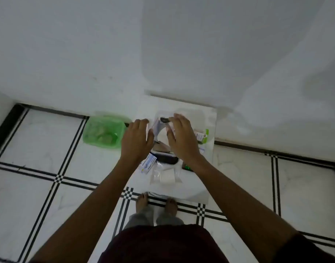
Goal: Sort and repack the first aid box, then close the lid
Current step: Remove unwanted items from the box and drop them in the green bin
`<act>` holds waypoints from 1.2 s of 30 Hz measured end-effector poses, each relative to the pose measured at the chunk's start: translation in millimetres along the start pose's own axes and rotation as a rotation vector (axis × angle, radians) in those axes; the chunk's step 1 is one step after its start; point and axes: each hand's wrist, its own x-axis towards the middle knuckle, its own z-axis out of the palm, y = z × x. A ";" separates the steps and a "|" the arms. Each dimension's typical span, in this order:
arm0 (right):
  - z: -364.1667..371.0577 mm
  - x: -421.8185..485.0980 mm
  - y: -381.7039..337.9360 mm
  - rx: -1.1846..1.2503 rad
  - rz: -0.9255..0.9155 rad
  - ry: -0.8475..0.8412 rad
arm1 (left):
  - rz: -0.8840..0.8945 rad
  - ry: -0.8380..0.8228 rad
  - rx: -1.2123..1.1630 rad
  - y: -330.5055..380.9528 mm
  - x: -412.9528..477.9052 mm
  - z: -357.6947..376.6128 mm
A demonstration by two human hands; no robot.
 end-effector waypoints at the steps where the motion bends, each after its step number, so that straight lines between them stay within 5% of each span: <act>1: 3.4 1.9 2.7 0.028 0.032 -0.049 | -0.091 -0.014 -0.026 -0.5 -4.5 3.8; 5: 19.1 4.1 8.5 0.019 0.186 -0.277 | -0.496 -0.176 -0.115 -2.9 -39.3 30.9; 10: 44.1 10.8 13.1 -0.080 0.183 -0.359 | -0.793 -0.400 -0.170 -2.0 -81.4 74.4; 16: 78.0 15.3 32.3 -0.171 0.175 -0.396 | -1.011 -0.484 -0.215 -7.6 -98.8 118.6; 28: 74.4 2.6 32.3 -0.015 0.281 -0.308 | -0.977 -0.576 -0.419 -26.5 -108.4 142.3; 36: 51.1 -0.7 10.4 -0.061 0.200 -0.104 | -0.880 -0.411 -0.916 -24.4 -86.1 56.1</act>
